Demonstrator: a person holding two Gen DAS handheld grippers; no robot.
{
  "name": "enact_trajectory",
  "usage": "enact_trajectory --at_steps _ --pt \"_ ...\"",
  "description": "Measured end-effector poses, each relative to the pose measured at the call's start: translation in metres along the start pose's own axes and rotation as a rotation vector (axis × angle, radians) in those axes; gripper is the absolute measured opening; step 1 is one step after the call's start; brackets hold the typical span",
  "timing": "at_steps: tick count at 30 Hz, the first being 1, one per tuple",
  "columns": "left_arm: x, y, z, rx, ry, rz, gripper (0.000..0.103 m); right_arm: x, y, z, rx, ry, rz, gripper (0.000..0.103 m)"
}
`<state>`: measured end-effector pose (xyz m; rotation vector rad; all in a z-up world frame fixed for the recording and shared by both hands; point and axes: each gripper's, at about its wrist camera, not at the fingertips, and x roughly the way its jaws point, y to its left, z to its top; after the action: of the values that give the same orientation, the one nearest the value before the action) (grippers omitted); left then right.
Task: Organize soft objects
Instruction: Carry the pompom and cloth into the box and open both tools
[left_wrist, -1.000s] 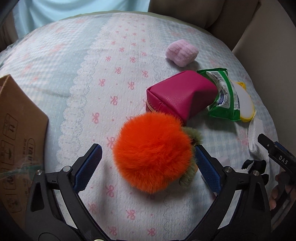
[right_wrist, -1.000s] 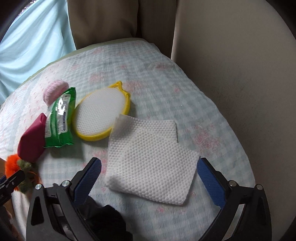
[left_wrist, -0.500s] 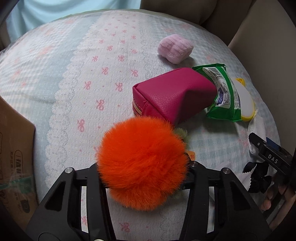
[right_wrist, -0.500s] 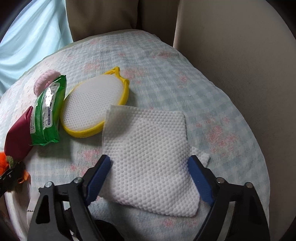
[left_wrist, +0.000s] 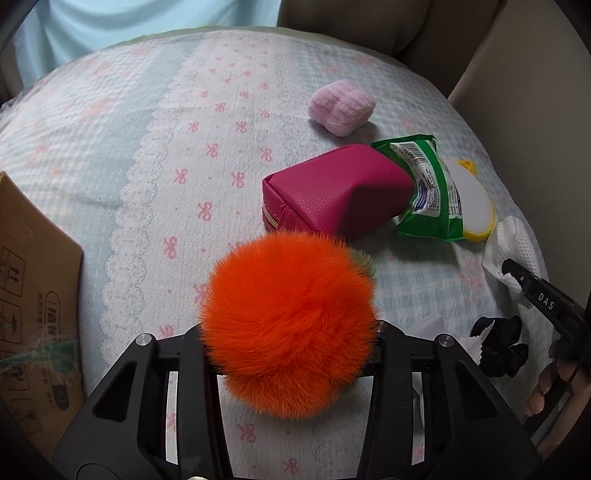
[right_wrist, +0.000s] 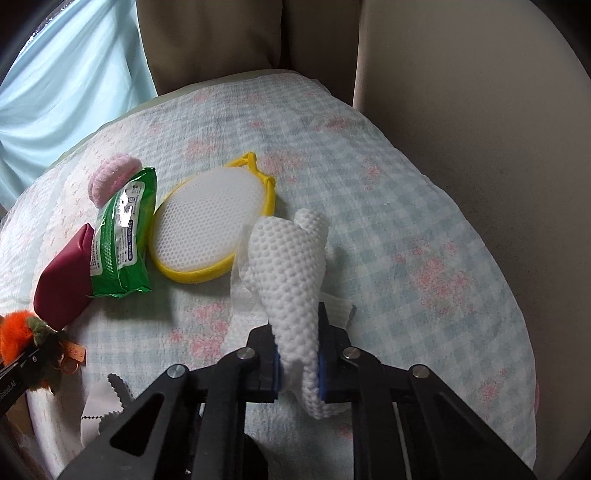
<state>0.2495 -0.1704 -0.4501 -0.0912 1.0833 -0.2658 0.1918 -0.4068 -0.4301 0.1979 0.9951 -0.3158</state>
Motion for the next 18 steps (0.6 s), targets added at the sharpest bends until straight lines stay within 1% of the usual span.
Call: enact_trajectory --at_steps 6,10,13,18 --pt "-0.028 -0.006 0.007 0.007 -0.033 -0.011 0.037 -0.031 -0.005 0.004 0.003 -0.036 -0.012 0.013" --pt "-0.056 -0.009 0.014 -0.007 -0.047 -0.031 0.037 -0.065 -0.005 0.011 0.007 -0.068 -0.011 0.013" --pt "-0.087 -0.011 0.02 -0.01 -0.071 -0.04 0.037 -0.1 -0.001 0.017 0.0 -0.097 -0.008 0.013" --pt "-0.155 -0.009 0.033 -0.013 -0.134 -0.048 0.037 -0.168 0.014 0.03 -0.005 -0.137 0.02 0.013"
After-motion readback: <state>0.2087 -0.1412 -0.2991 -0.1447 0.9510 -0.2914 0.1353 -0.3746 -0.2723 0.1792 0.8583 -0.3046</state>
